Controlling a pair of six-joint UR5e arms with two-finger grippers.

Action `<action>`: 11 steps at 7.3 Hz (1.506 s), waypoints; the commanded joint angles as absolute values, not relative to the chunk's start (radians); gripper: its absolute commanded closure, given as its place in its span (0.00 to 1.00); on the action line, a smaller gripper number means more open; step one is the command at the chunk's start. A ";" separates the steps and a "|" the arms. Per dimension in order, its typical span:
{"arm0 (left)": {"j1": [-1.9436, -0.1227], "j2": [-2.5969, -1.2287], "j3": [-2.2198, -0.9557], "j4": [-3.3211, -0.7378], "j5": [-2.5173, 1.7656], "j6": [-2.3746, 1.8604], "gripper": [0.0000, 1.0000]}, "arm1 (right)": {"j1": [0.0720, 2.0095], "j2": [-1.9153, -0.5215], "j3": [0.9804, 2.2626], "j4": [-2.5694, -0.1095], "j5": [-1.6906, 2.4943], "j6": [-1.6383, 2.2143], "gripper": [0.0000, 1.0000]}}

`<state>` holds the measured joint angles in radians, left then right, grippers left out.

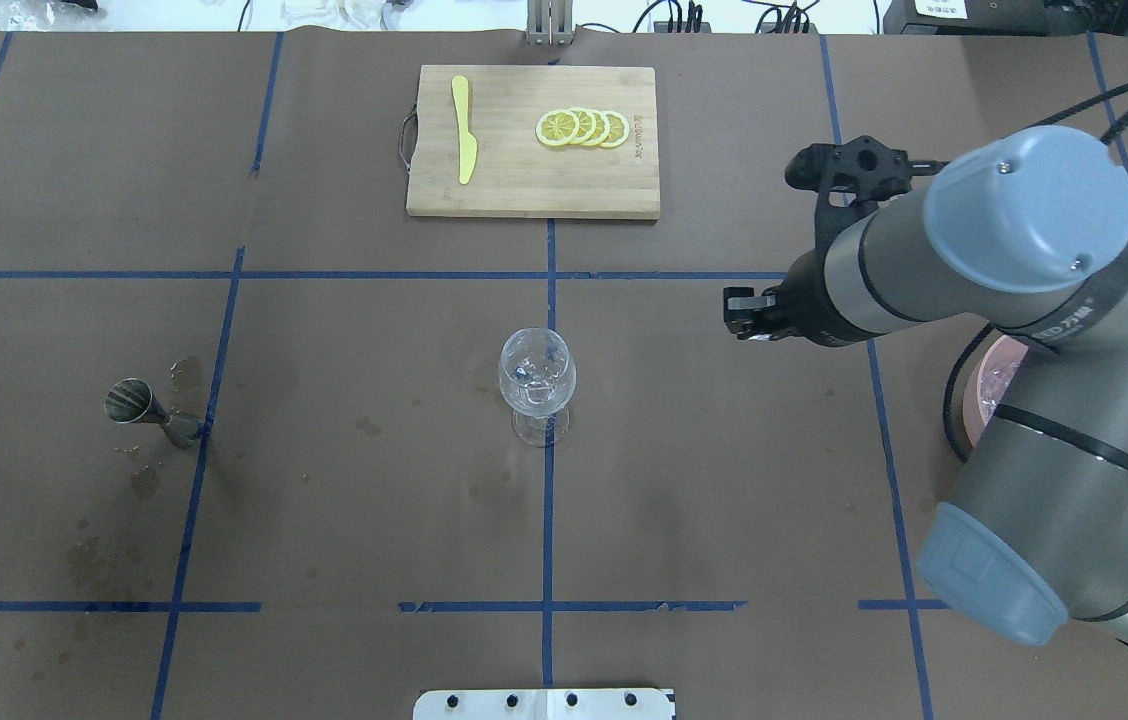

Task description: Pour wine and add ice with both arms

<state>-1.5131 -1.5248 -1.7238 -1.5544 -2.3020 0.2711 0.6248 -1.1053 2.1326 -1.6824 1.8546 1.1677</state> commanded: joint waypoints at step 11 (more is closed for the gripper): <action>-1.514 -1.525 -1.720 -1.554 -2.304 0.273 0.00 | 0.408 -0.709 1.916 -1.885 1.574 1.285 0.00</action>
<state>-1.5140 -1.5248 -1.7190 -1.5527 -2.3040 0.2718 0.4104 -0.7103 1.9175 -1.8853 1.5697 1.2796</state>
